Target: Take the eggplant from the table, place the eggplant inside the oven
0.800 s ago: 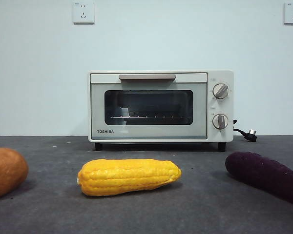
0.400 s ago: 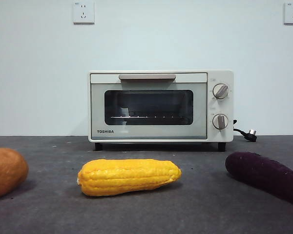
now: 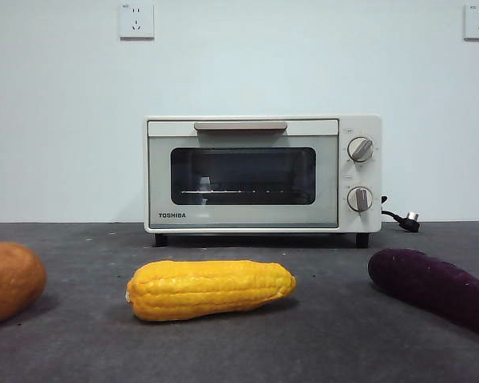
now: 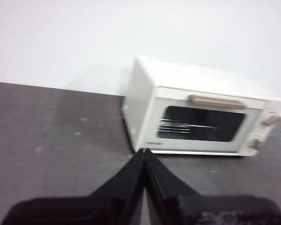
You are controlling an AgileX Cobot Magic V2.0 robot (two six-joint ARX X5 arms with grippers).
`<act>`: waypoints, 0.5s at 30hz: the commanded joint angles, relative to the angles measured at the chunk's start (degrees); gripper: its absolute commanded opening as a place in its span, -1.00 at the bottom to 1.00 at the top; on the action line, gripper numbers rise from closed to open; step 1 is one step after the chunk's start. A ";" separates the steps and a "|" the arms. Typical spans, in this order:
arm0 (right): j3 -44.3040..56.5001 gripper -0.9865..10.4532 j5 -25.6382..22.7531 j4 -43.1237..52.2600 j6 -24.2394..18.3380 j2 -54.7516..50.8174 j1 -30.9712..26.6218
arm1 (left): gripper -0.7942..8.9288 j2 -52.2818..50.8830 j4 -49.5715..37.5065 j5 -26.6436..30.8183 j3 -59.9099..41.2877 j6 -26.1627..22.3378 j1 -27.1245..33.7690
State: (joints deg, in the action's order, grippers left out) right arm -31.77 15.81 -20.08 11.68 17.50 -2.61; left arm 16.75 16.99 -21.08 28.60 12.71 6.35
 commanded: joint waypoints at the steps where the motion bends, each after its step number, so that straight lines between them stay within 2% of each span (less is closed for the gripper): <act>1: -6.95 -0.84 1.33 -5.88 -5.14 4.61 -0.02 | -0.85 3.21 1.07 -2.32 4.39 -0.55 -0.09; 7: -22.29 -0.84 1.36 -19.15 -11.13 14.56 0.02 | -0.85 10.38 3.04 -3.50 15.65 -2.82 -0.90; 11: -30.75 -0.84 1.55 -23.80 -11.34 20.06 0.04 | -0.85 15.37 7.67 -3.58 24.04 -3.13 -2.16; 15: -37.73 -0.84 5.46 -27.06 -11.34 25.00 0.04 | -0.85 20.06 13.49 -3.56 32.22 -7.76 -5.03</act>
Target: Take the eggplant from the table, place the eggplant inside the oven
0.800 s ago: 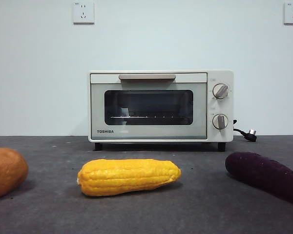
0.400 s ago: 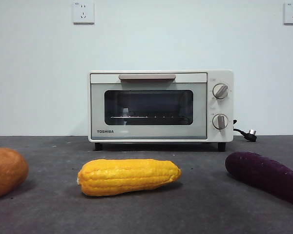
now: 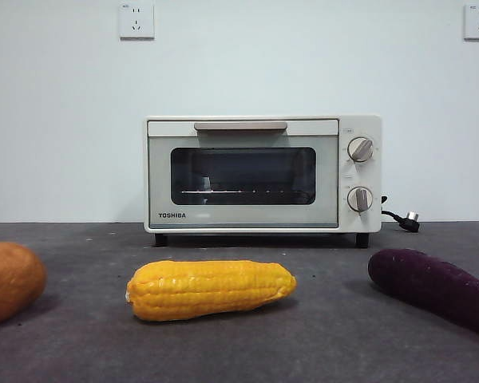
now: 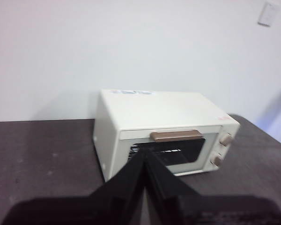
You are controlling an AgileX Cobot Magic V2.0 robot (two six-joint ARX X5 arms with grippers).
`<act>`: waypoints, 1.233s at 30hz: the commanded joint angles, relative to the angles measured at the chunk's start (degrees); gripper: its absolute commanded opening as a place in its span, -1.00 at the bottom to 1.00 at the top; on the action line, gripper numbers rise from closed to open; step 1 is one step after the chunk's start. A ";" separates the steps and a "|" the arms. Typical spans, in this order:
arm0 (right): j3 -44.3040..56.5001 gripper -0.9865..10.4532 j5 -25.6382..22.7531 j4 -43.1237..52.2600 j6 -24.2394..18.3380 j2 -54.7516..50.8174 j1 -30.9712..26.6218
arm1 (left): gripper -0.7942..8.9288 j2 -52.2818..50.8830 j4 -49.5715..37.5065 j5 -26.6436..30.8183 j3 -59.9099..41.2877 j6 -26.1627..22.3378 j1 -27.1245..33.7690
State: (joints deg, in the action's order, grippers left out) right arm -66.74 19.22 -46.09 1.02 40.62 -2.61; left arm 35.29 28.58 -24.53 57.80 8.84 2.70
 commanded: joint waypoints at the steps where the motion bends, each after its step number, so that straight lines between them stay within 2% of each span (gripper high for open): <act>1: -4.24 -0.84 3.15 -1.86 -0.68 3.02 0.04 | -0.85 2.58 3.15 -0.11 4.81 -4.87 -2.36; 6: -9.99 -0.84 6.29 -5.97 -1.33 7.26 0.09 | -0.85 6.75 7.23 -0.09 10.93 -7.85 -6.56; 9: -11.61 -0.84 8.26 -6.71 -1.29 8.52 0.70 | -0.85 8.46 8.11 -0.09 12.52 -8.02 -8.13; 20: -12.13 -0.81 8.50 -7.82 -1.49 8.76 2.71 | -0.85 12.81 8.04 -0.09 12.81 -9.11 -10.93; 22: -12.13 -0.70 8.52 -7.98 -1.49 8.76 2.71 | -0.85 13.68 7.89 -0.09 12.81 -9.55 -11.58; 28: -12.13 -0.18 11.37 -7.89 -1.40 8.76 2.71 | -0.85 16.66 7.17 0.11 12.83 -11.02 -13.64; 34: -12.13 0.11 12.66 -8.00 -1.27 8.76 2.71 | -0.85 20.31 4.92 0.11 13.51 -11.04 -15.06; 37: -12.13 0.13 14.05 -8.37 -1.22 8.76 2.71 | -0.85 22.84 4.94 0.09 14.93 -11.72 -15.61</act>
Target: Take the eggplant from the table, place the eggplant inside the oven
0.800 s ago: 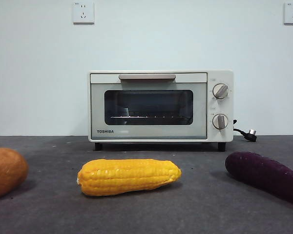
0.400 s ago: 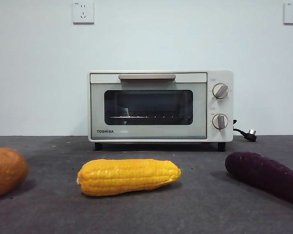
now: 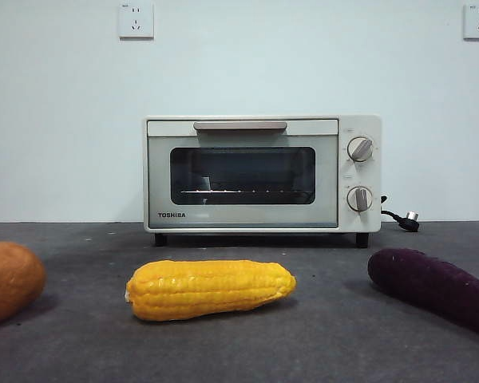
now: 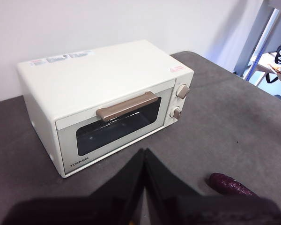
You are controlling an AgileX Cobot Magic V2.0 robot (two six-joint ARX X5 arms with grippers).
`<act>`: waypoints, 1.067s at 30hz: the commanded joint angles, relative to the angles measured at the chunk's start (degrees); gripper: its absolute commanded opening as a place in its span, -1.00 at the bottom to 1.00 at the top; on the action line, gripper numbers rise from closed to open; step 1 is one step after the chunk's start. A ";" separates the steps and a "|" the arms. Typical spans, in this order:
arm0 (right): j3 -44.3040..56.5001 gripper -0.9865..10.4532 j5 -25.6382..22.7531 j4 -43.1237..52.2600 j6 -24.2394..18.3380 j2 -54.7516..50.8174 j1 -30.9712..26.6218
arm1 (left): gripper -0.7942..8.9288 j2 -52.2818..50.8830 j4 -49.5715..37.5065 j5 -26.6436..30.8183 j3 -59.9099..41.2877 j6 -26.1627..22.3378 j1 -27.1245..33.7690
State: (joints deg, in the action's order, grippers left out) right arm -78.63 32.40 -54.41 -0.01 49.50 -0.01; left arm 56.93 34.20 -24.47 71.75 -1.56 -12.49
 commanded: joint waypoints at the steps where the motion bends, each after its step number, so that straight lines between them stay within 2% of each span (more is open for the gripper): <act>1: -0.24 0.13 1.11 -0.22 -0.13 -0.11 0.11 | -0.85 1.97 -0.68 0.04 1.46 -1.66 -0.59; 15: -0.24 0.12 2.08 -6.47 -0.48 0.22 2.73 | -0.85 19.78 -0.39 0.13 14.08 -3.50 -3.48; 26: -0.24 0.12 2.01 -7.39 -0.72 0.28 4.20 | -0.85 35.69 -0.90 0.70 22.71 -6.69 -4.76; 32: -0.24 0.12 1.79 -7.50 -0.76 0.98 4.20 | -0.85 42.64 -4.44 1.97 26.12 -7.67 -4.85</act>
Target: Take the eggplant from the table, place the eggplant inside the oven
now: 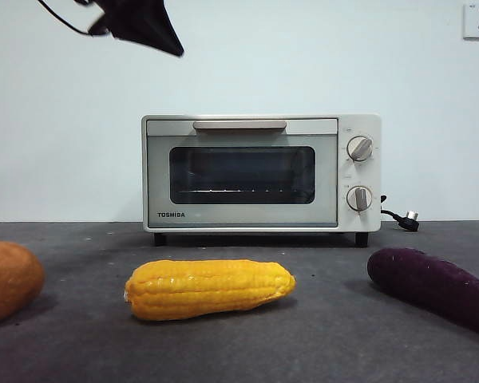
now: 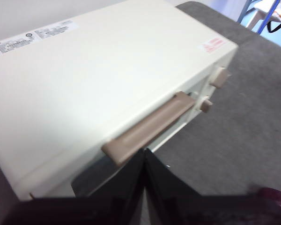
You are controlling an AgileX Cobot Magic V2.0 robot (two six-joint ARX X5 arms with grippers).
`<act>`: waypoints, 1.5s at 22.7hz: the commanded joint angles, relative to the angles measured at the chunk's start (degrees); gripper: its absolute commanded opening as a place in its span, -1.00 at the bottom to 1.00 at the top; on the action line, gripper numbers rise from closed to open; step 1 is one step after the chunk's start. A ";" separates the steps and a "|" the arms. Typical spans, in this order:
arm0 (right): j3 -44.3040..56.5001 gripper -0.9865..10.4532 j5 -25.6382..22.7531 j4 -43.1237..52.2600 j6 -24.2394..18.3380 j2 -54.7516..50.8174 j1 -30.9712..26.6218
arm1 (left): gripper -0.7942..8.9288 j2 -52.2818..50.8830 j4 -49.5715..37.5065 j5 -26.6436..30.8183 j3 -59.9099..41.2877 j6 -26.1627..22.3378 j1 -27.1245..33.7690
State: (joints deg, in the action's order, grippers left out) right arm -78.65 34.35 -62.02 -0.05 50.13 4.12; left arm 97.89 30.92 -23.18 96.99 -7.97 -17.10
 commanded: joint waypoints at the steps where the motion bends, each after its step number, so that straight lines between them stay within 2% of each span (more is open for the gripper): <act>1: -0.20 0.12 -0.31 0.00 -0.83 0.39 0.07 | -0.85 2.49 -1.49 0.94 1.27 -1.31 -0.37; 5: -0.20 0.12 -0.31 -0.24 -1.53 1.42 0.07 | -0.85 5.20 -3.65 1.49 1.49 -2.40 -0.68; 8: -0.20 0.12 -0.31 -0.33 -1.53 2.25 0.07 | -0.85 6.51 -4.13 4.09 1.49 -3.54 -1.36; 20: -0.20 0.12 -0.26 -1.05 -1.53 4.46 0.07 | -0.85 10.12 -9.79 4.46 1.49 -4.81 -4.07; 28: -0.20 0.12 -0.26 -1.09 -1.53 4.83 0.07 | -0.85 12.98 -10.51 8.46 1.49 -8.83 -6.25; 34: -0.22 0.12 -0.26 -1.14 -1.53 4.83 0.11 | -0.85 14.12 -12.55 9.14 1.49 -8.98 -6.23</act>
State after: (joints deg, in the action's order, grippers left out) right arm -78.65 34.09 -63.29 -1.10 55.00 4.12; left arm 110.89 18.72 -14.13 98.54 -16.10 -23.31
